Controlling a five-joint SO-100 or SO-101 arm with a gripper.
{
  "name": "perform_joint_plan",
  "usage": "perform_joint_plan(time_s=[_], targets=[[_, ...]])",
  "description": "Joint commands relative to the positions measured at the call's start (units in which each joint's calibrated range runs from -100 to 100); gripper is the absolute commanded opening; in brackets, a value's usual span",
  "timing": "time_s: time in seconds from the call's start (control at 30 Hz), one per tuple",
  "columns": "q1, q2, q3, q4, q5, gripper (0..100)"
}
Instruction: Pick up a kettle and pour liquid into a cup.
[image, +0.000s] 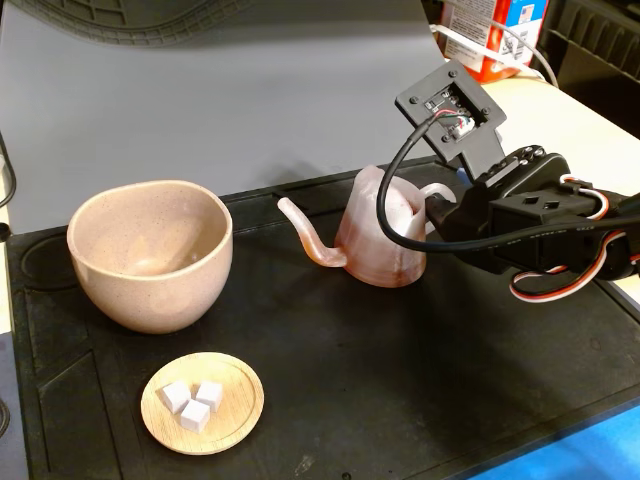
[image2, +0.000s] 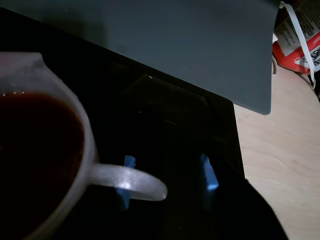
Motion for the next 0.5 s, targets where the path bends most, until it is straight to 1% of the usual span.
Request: perform_joint_plan(time_s=[0.0, 0.1, 0.47], targets=[[-0.1, -0.5, -2.3, -0.9, 0.2, 17], [-0.2, -0.7, -1.7, -1.0, 1.8, 17], [-0.4, -1.3, 0.9, -1.0, 1.8, 17]])
